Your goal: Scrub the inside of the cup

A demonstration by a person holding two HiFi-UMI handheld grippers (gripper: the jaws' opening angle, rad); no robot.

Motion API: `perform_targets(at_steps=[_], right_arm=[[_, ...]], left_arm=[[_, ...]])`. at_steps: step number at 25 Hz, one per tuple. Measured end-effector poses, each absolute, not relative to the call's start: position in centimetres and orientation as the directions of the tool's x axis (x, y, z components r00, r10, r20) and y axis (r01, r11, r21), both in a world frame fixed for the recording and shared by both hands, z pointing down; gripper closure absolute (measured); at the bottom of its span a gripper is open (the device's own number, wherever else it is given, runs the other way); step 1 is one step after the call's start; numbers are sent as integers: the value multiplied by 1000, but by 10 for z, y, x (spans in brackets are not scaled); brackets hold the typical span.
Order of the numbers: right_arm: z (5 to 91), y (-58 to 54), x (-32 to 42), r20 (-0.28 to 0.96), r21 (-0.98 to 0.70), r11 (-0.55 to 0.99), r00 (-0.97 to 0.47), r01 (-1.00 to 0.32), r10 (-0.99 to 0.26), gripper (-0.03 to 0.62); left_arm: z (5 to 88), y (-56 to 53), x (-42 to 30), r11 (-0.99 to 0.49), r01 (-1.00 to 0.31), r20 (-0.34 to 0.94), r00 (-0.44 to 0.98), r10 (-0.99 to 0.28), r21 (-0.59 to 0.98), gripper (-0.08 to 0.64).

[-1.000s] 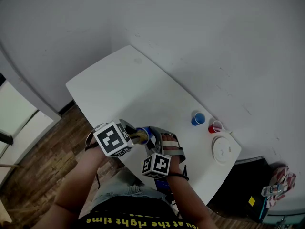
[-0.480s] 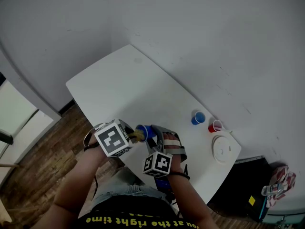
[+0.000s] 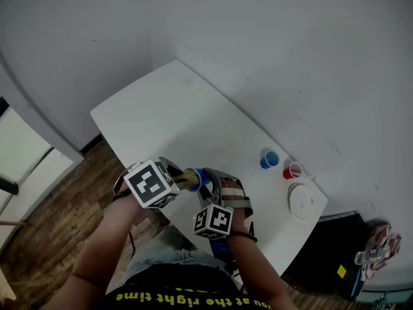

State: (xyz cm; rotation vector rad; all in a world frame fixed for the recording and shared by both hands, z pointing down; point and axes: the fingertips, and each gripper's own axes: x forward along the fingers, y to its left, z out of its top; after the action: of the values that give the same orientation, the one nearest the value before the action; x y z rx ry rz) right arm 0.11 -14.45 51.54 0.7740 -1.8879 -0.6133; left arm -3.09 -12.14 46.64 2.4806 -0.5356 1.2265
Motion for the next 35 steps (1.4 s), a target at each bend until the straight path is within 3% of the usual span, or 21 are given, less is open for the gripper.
perform_targets(at_steps=[6,17,28,35], right_arm=[[515,-148,4,586,701,664,-320,-260,-744,353],[518,-151,7,586,695,662,-313,-280,-747,354],[513,-147,4,583,692,663,-322,-284,-746,354],[514,-152,15,580,690,658,-313,-301,-752,354]], left_arm=[[476,-123,-44,-864,-490,826,530,-191,115,472],[473,-105,-33,-873,-447,791,598,-132,193,472],[463,-127,-34,-859,-496,777,588,-226,125,472],[475,-121,-34,-861,-492,804,561,-200,130,471]])
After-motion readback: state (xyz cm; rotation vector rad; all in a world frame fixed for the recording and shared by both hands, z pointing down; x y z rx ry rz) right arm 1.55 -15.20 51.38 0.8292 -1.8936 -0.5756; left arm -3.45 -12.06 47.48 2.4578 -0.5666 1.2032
